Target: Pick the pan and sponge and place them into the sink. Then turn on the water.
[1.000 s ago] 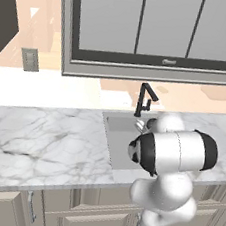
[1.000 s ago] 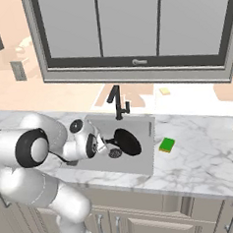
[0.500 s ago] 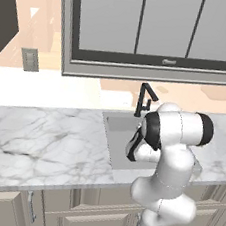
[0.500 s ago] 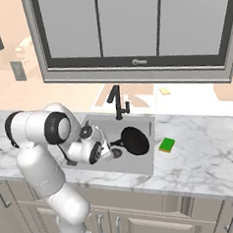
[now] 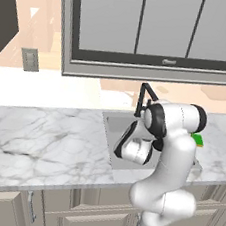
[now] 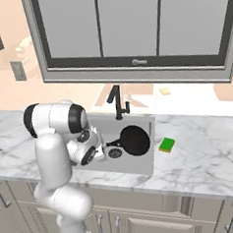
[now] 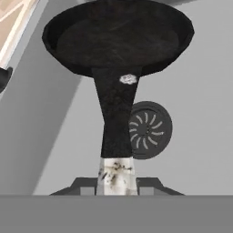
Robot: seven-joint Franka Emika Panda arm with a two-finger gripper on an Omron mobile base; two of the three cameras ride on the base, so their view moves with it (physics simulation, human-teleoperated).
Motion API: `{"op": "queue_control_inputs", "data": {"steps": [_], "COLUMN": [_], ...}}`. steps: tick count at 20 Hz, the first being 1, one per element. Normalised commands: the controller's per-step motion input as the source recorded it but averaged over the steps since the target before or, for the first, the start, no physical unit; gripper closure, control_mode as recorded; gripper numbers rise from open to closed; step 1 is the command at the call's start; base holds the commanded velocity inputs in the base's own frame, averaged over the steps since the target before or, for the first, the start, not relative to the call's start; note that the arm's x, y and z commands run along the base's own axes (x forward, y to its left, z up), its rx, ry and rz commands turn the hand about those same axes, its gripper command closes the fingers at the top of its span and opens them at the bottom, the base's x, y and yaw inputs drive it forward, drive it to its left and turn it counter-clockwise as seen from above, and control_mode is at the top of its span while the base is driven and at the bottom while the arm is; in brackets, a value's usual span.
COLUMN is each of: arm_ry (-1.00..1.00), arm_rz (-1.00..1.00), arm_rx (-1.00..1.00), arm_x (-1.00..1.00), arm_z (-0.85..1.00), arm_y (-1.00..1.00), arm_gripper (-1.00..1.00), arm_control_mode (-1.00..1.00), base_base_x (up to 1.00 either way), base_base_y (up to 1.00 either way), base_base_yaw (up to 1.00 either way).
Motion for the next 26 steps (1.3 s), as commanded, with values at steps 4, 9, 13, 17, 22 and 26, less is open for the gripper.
{"op": "queue_control_inputs", "data": {"steps": [4,9,13,17,22,26], "arm_ry": [0.00,0.00,0.00,0.00,0.00,0.00], "arm_rz": [0.00,0.00,0.00,0.00,0.00,0.00], "arm_rx": [0.13,0.11,0.09,0.07,0.05,0.00], "arm_x": [0.18,0.13,0.08,0.07,0.05,0.05], "arm_z": [-0.08,-0.19,-0.32,-0.43,-0.51,-0.55], "arm_y": [-0.14,-0.18,-0.22,-0.22,-0.20,-0.21], "arm_gripper": [1.00,1.00,1.00,1.00,1.00,1.00], "arm_control_mode": [-1.00,-1.00,-1.00,-1.00,-1.00,-1.00], "base_base_x": [0.00,0.00,0.00,0.00,0.00,0.00], "base_base_y": [0.00,0.00,0.00,0.00,0.00,0.00], "base_base_yaw": [0.00,0.00,0.00,0.00,0.00,0.00]}}
